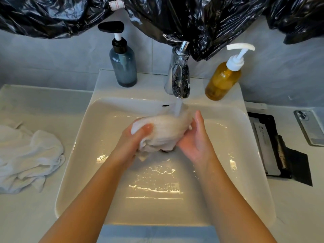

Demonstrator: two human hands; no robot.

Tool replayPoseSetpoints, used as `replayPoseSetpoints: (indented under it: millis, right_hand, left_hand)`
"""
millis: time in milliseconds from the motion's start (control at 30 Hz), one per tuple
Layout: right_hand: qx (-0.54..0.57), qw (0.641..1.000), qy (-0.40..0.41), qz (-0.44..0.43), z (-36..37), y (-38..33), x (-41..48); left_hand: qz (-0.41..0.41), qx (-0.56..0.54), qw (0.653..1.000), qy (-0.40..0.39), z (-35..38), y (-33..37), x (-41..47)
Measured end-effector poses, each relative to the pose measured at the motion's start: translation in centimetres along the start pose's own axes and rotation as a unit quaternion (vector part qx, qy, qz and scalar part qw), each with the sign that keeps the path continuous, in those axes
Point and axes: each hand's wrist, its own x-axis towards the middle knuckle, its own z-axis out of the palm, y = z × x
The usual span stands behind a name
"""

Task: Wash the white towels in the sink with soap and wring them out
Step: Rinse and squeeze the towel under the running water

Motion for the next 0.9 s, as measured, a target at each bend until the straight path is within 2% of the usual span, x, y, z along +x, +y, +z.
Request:
replayPoseSetpoints:
  millis: [67, 133, 233, 367, 500, 600, 733, 833, 900]
  right_hand:
    - [-0.003, 1.000, -0.005, 0.020, 0.3, 0.4, 0.0]
    - [-0.020, 0.999, 0.003, 0.032, 1.0, 0.7, 0.0]
    - [-0.020, 0.999, 0.023, 0.021, 1.2, 1.0, 0.0]
    - [0.010, 0.999, -0.009, -0.043, 0.6, 1.9, 0.1]
    - [0.007, 1.000, -0.013, -0.028, 0.3, 1.8, 0.2]
    - [-0.010, 0.999, -0.018, -0.030, 0.5, 1.6, 0.3]
    - [-0.039, 0.999, -0.034, -0.003, 0.3, 0.9, 0.2]
    - [-0.035, 0.999, -0.003, -0.014, 0.1, 0.5, -0.1]
    - [-0.036, 0.999, 0.020, -0.003, -0.3, 0.2, -0.3]
  left_hand:
    - [0.059, 0.017, 0.998, 0.013, -0.1, 0.0, -0.3]
    - [0.071, 0.025, 0.997, -0.004, 0.0, -0.1, -0.6]
    - [0.043, -0.005, 0.999, -0.015, 0.4, -0.3, -0.7]
    - [-0.036, -0.072, 0.996, -0.039, 0.8, -0.9, -1.2]
    - [-0.098, -0.099, 0.990, 0.026, 2.2, -1.5, -1.1]
    - [-0.116, -0.148, 0.982, 0.016, 2.3, -1.6, -0.6]
    - [-0.047, -0.151, 0.987, 0.015, 1.7, -1.3, 0.1]
    - [0.045, -0.002, 0.998, 0.049, 0.7, -0.5, 0.1]
    - [0.107, 0.100, 0.989, 0.022, 0.4, -0.2, -0.2]
